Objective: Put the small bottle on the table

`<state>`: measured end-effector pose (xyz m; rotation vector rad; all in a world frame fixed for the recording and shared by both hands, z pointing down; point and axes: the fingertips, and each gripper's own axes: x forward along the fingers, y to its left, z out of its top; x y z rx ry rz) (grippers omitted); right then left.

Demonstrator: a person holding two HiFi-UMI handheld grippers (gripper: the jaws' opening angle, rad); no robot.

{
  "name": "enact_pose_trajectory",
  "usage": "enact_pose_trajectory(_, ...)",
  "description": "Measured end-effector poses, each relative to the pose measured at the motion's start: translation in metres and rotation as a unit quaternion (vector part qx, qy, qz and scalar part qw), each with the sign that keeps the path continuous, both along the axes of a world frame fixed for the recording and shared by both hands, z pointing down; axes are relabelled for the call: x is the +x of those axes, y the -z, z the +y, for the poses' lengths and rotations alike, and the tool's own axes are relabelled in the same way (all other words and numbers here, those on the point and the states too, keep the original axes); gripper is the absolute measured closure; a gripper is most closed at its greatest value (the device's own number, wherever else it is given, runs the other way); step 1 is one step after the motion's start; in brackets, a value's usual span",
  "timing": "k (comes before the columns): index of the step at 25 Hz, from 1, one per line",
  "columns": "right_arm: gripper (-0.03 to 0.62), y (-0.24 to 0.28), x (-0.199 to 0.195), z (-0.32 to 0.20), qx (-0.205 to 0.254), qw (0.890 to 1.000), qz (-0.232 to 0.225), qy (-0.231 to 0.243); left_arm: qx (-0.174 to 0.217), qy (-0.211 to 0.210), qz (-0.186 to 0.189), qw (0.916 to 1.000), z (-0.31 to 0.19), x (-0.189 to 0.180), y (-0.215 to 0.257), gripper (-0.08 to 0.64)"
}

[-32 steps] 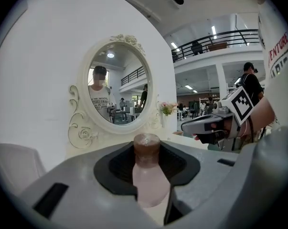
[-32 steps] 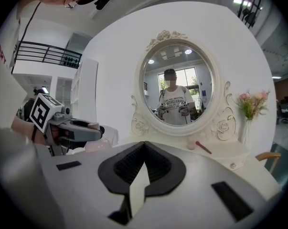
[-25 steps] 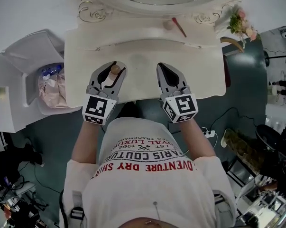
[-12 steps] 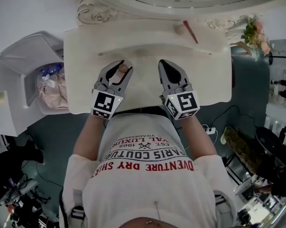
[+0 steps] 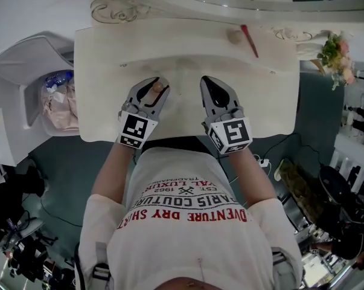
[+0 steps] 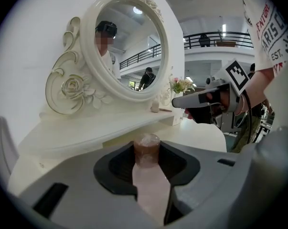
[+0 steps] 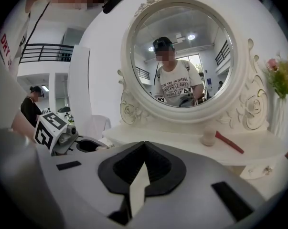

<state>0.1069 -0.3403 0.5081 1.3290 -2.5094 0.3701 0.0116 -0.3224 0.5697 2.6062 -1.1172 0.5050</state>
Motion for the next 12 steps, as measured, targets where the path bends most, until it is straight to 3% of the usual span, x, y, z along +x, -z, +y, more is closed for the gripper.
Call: enact_pose_trajectory(12, 0.594, -0.025, 0.009, -0.002, -0.027, 1.000, -0.001, 0.006, -0.010, 0.030, -0.010, 0.9995, -0.009, 0.000, -0.024, 0.419)
